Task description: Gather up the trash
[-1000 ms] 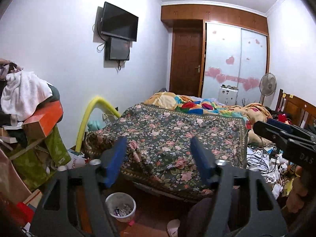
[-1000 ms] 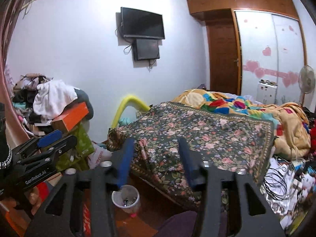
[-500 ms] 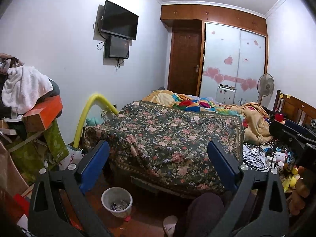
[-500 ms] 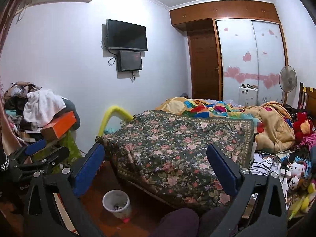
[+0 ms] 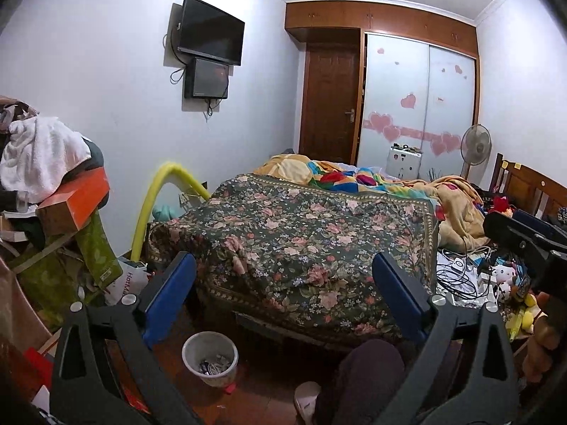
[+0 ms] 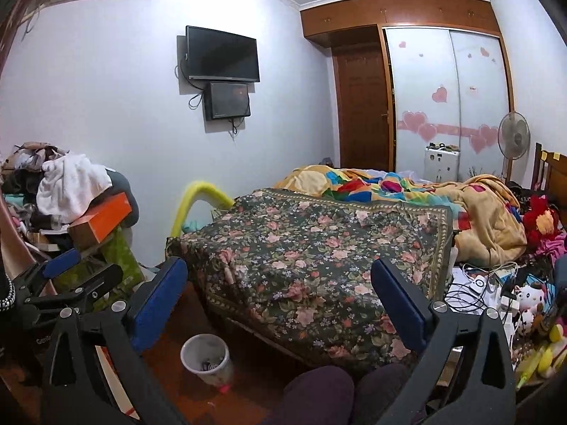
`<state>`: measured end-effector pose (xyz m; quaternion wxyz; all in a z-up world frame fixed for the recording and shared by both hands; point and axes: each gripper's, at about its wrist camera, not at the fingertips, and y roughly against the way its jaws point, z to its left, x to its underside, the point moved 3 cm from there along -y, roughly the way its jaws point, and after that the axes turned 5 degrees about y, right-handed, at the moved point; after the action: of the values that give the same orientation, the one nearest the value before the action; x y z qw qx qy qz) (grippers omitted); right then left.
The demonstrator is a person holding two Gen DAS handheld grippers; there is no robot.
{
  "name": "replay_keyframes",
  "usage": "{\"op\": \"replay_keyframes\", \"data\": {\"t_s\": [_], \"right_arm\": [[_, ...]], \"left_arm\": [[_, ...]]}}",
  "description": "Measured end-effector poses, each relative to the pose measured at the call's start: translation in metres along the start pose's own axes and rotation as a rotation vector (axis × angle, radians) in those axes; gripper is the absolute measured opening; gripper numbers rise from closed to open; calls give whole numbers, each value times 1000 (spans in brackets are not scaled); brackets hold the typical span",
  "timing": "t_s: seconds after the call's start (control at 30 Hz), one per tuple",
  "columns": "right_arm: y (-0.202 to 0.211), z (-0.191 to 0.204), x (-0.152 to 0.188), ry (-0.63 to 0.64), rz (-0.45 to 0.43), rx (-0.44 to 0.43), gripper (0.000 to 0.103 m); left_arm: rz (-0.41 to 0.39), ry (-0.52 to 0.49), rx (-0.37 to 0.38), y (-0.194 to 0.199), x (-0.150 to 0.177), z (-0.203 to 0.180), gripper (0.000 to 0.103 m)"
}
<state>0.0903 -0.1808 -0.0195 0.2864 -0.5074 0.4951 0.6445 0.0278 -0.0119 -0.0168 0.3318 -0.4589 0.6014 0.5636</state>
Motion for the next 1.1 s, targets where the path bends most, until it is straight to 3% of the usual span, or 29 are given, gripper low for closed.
{"op": "replay_keyframes", "data": {"t_s": [1.1], "right_arm": [[2, 5, -3, 19, 12, -6, 103]], "left_arm": [[5, -34, -8, 5, 4, -4, 102]]}}
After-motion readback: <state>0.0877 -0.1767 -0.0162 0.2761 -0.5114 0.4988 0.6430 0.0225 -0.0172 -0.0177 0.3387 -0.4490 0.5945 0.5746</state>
